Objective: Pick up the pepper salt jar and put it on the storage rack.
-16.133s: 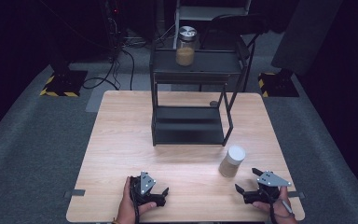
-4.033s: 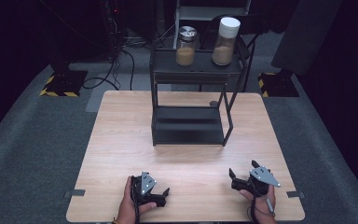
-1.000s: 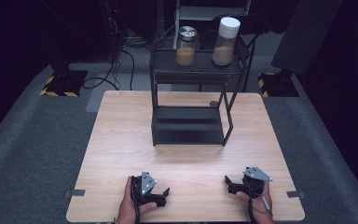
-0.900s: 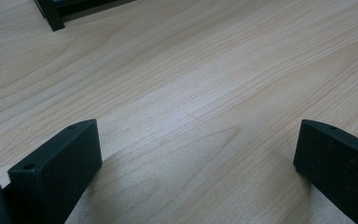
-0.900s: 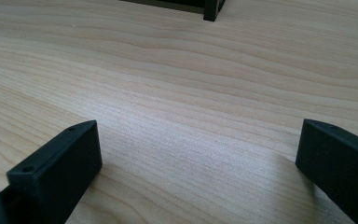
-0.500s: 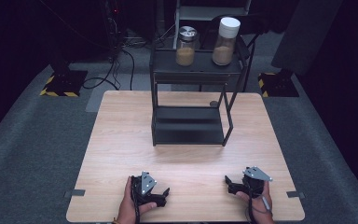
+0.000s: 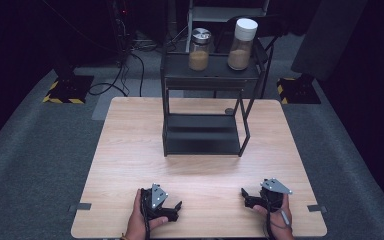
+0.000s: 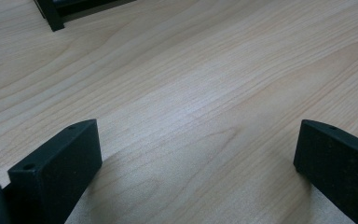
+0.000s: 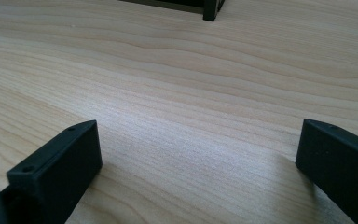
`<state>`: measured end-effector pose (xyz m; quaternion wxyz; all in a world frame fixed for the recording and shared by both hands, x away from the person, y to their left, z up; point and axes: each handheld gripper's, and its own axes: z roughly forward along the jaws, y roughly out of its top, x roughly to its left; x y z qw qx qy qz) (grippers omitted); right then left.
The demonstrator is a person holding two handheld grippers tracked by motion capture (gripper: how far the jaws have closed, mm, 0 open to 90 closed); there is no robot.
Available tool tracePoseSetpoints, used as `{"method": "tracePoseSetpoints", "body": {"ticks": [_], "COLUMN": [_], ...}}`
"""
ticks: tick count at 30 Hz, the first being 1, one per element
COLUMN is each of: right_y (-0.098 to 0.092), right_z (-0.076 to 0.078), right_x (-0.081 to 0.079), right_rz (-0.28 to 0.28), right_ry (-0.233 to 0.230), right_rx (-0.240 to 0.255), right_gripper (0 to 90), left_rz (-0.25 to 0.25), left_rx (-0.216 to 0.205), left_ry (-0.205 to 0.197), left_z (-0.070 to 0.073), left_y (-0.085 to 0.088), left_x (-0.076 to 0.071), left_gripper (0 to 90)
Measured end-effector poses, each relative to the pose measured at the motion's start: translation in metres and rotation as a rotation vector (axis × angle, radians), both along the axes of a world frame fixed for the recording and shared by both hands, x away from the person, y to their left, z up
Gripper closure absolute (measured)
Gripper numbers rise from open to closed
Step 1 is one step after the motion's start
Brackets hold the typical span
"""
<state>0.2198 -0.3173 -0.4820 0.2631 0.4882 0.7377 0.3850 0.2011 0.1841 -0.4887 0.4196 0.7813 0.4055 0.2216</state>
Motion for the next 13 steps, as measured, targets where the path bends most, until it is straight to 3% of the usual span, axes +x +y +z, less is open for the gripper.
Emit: {"method": "tracePoseSetpoints", "body": {"ticks": [13], "right_y": [0.0007], "right_z": [-0.0001], "right_x": [-0.0006], "right_rz": [-0.004], "right_ry": [-0.002], "right_rx": [-0.002], "right_gripper": [0.0], "left_rz": [0.001], "left_rx": [0.000], "left_ry": [-0.001], "left_z": [-0.0001], "left_y": [-0.0001], "left_x": [-0.0001], "left_gripper": [0.5]}}
